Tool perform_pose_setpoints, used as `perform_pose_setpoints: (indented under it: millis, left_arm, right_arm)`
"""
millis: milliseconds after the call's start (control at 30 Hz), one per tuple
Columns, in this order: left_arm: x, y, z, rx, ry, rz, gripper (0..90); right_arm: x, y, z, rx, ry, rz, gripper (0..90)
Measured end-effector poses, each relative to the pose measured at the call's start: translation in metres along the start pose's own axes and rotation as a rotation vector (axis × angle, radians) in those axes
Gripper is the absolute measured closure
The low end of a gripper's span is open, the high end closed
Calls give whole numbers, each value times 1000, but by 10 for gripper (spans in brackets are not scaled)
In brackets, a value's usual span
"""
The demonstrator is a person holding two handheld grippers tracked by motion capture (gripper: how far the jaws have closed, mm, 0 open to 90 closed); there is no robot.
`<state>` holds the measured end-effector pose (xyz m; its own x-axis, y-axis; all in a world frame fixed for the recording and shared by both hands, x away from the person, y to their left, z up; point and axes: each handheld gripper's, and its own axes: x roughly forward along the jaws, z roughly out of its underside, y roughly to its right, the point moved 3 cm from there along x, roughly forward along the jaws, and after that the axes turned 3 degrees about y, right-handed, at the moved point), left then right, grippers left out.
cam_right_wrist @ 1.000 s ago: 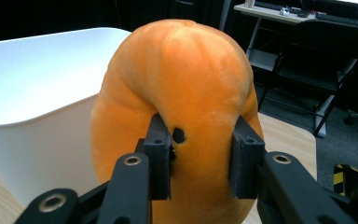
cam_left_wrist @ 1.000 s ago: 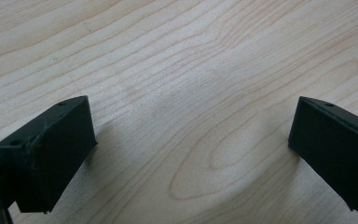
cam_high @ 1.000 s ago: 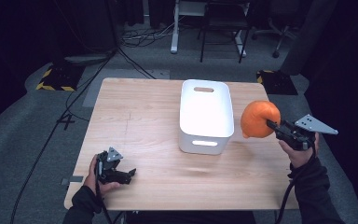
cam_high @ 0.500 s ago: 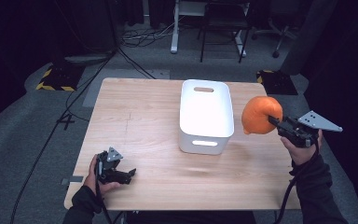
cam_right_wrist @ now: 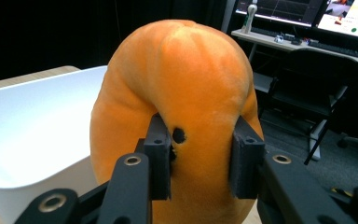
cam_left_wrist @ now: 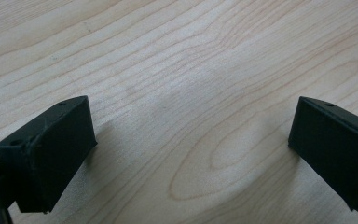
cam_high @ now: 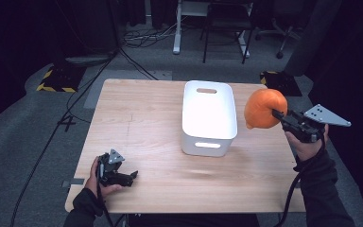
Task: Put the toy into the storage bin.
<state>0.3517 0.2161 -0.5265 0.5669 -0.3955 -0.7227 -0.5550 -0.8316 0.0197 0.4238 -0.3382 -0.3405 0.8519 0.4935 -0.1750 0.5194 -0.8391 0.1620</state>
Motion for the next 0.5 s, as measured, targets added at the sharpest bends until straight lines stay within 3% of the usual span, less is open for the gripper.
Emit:
perform_pose_setpoints:
  millis: [500]
  left_arm:
    - [0,0,0,0,0,0,6]
  right_arm:
    - [5,-13,-35,-42,50,-27,659]
